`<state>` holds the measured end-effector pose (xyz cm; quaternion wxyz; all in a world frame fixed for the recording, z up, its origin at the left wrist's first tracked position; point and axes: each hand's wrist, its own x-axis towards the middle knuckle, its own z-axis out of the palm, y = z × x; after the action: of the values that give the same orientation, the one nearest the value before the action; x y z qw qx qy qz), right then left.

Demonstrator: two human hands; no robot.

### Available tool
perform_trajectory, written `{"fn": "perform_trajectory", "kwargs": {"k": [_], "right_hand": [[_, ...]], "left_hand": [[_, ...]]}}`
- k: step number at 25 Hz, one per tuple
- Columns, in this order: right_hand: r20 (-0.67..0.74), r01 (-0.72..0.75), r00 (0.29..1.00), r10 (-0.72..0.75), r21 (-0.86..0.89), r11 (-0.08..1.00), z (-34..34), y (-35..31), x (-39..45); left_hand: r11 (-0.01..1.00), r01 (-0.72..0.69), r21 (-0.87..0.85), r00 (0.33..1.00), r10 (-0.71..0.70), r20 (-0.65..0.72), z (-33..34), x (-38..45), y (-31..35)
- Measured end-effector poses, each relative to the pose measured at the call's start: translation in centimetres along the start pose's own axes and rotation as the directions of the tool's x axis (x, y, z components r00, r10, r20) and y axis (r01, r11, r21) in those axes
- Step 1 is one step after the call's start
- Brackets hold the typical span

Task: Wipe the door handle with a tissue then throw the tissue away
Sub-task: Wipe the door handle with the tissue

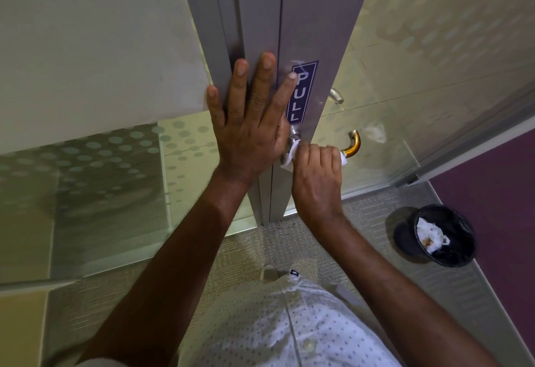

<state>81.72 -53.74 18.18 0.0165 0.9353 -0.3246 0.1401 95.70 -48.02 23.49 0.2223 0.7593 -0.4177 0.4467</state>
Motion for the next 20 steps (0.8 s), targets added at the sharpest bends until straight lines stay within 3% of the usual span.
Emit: {"fn": "perform_trajectory", "kwargs": {"k": [3,11,15,20], "right_hand": [[0.015,0.036,0.999,-0.035,-0.042,0.998,0.1,0.5,0.3],[0.276,0.172,0.951,-0.139,-0.099,0.980,-1.9,0.7,3.4],[0.191,0.313,0.939,-0.287,-0.121,0.942,-1.7,1.7,4.2],[-0.119,0.046,0.992,-0.030,0.133,0.990,0.4,1.5,0.8]], "left_hand": [[1.000,0.001,0.008,1.000,-0.001,-0.021,0.3,0.0,-0.1],[1.000,-0.001,-0.001,0.999,0.001,-0.047,0.5,-0.1,0.0],[1.000,-0.001,0.002,0.999,0.001,-0.040,0.3,-0.1,0.0],[1.000,-0.004,-0.013,0.999,0.004,-0.042,0.3,0.0,0.0]]}}
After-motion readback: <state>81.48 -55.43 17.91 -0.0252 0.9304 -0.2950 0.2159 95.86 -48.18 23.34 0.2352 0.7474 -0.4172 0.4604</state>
